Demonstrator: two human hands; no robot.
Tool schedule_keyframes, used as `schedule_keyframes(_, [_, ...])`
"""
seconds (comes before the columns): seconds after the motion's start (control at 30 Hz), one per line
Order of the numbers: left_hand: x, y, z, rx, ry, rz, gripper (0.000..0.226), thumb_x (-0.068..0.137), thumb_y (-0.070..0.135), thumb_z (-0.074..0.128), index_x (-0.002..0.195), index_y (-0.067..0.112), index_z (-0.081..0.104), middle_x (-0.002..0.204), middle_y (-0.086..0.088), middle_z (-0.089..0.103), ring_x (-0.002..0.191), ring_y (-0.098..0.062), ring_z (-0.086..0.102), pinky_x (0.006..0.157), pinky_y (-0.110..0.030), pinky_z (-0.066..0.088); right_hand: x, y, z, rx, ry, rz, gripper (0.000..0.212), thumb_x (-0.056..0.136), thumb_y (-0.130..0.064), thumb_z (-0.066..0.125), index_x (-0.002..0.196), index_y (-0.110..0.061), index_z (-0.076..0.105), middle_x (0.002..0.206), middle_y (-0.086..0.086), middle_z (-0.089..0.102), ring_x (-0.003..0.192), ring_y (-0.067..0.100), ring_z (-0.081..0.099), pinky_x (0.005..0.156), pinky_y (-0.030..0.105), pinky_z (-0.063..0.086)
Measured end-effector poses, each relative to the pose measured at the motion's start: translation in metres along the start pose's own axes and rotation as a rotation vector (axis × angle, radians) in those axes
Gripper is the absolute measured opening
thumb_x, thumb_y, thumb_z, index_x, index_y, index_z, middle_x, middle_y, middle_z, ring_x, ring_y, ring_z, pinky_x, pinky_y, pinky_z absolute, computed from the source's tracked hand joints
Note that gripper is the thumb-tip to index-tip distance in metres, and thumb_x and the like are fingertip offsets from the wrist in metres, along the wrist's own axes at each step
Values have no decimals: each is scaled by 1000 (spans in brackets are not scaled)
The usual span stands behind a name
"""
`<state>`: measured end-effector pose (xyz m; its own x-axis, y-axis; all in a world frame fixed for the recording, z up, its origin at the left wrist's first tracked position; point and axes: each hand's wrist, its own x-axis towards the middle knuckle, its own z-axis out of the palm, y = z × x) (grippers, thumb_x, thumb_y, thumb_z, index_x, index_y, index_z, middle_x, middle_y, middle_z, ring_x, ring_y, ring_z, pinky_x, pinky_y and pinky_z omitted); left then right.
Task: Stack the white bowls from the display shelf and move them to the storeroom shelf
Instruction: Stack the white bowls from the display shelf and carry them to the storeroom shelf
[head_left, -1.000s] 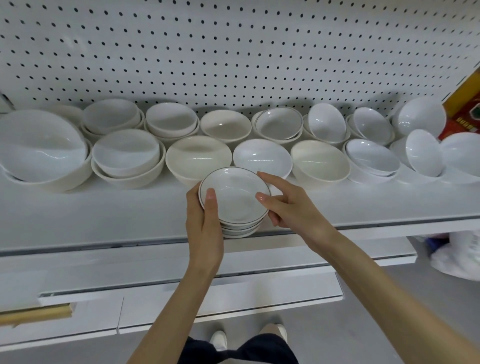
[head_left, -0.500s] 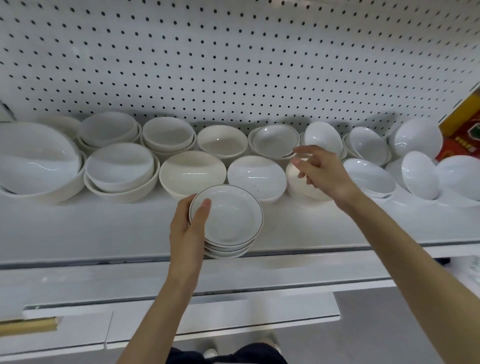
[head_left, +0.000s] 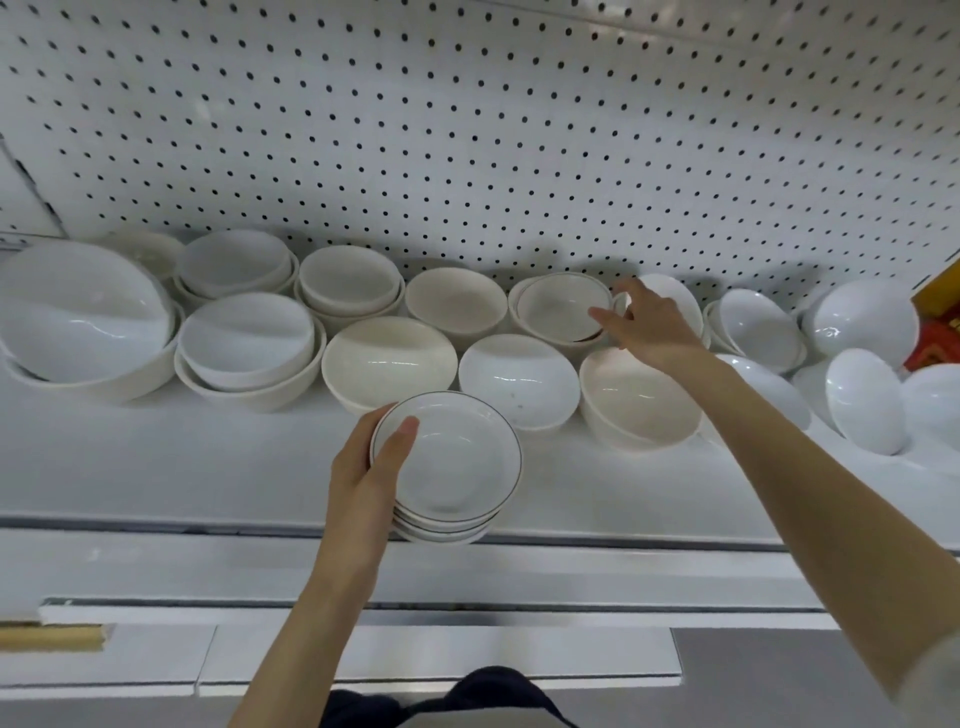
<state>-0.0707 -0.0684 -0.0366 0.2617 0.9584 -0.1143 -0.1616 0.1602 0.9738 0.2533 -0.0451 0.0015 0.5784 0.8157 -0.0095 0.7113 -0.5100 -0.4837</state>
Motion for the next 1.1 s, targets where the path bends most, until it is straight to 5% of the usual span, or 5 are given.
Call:
schedule_keyframes(0.13, [0,-1,1,-3,5,0,20,96,23,53,109,23,68,101,11,73,88,5,65,66,-5,46,5,-6,1,9,-3,-18,53,91,-47,54,130,-12,47,94,10,60,103,31,56,91,46,46])
schedule_keyframes(0.33, [0,1,0,1,-12,16,20,97,20,52,109,21,68,96,14,73,85,8,64,65,-3,45,12,-9,5,62,37,-34,30,90,-38,59,96,-9,61,65,12,66,62,22,61,87,40,50])
schedule_keyframes(0.7, [1,1,-3,32,-27,23,20,98,20,51,108,22,68,96,17,73,86,9,64,68,-4,45,13,-7,10,141,83,-9,28,89,-17,61,115,-7,60,58,3,62,62,18,62,85,37,51])
schedule_keyframes(0.87, [2,0,-4,54,-30,28,20,98,21,50,108,23,67,93,21,72,84,12,63,66,-3,45,9,-11,11,168,110,-36,35,93,-10,51,128,-8,52,71,14,64,80,20,56,77,29,41])
schedule_keyframes(1.1, [2,-1,-3,76,-24,28,26,102,28,42,108,29,67,99,21,71,93,9,62,72,-3,45,6,-11,12,159,171,-61,35,94,-10,46,129,-11,50,82,20,68,73,23,59,70,27,36])
